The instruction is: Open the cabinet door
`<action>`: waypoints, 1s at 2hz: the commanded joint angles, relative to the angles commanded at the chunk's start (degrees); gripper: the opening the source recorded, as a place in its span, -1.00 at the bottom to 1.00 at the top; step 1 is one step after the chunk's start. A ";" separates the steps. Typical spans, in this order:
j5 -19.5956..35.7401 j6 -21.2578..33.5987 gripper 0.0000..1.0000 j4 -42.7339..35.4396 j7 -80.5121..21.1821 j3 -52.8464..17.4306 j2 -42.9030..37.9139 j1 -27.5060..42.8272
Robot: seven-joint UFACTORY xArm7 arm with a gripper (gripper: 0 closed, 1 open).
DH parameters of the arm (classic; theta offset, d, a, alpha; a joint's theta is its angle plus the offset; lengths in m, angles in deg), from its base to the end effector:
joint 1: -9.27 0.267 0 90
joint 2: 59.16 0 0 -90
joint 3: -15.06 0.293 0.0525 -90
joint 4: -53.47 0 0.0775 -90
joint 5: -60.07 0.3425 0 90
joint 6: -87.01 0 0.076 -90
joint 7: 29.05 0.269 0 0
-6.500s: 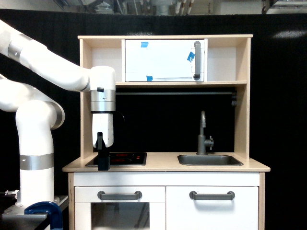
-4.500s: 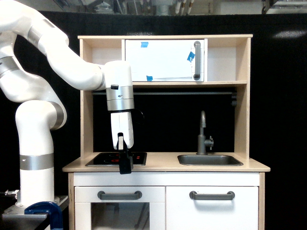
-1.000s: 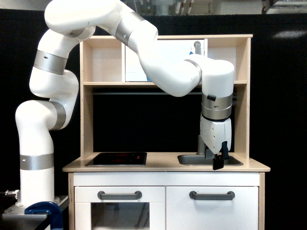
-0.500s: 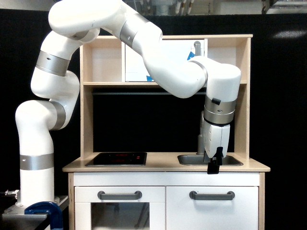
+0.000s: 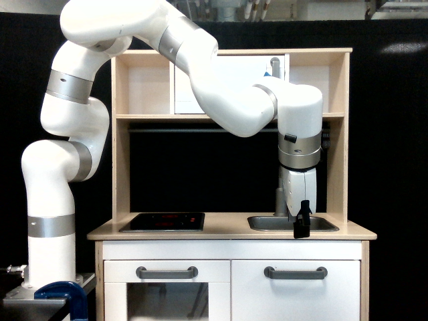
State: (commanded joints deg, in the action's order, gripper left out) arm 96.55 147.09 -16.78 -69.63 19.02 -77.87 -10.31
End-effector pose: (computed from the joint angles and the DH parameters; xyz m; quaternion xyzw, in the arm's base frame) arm 0.5320 -0.0270 0.1310 -0.9598 -0.0314 -0.0636 0.2716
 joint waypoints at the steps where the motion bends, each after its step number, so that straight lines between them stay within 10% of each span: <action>1: -0.22 -1.01 1.00 0.87 -2.94 0.74 -0.41 0.07; 2: 2.23 -7.60 1.00 4.75 -5.82 2.41 -3.20 0.70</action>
State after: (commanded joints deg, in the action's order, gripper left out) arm 98.78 139.49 -12.03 -75.45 21.44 -81.07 -9.61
